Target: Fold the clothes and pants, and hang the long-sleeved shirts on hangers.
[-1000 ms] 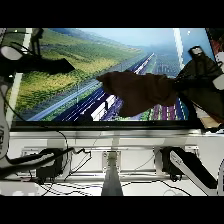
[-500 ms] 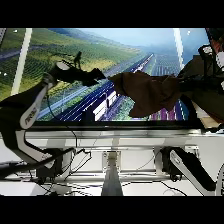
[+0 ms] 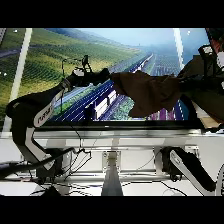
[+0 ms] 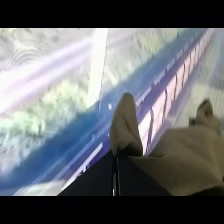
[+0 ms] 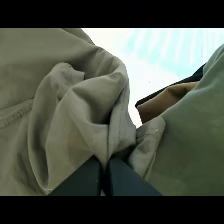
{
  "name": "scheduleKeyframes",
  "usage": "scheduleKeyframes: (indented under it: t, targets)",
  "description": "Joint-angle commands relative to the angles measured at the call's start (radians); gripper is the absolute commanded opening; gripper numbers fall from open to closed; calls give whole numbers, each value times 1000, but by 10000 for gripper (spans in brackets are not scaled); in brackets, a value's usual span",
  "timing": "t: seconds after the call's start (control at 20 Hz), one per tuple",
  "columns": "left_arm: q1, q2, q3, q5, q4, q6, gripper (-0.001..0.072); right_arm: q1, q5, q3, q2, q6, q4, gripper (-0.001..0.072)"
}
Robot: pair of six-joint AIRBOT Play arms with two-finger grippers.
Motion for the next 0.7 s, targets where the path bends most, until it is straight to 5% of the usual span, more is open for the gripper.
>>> scheduleKeyframes:
  t: [0.0, 0.3, 0.65]
  targets:
    - [23, 21, 19, 31, -18, 35, 14, 0, 1, 3, 3, 0, 14, 18]
    - [176, 330, 30, -66, 2, 304, 13, 0, -67, 39, 58, -1, 111, 18]
    - [376, 928, 30, -66, 568, 303, 12, 0, -94, 314, 167, -1, 248, 17]
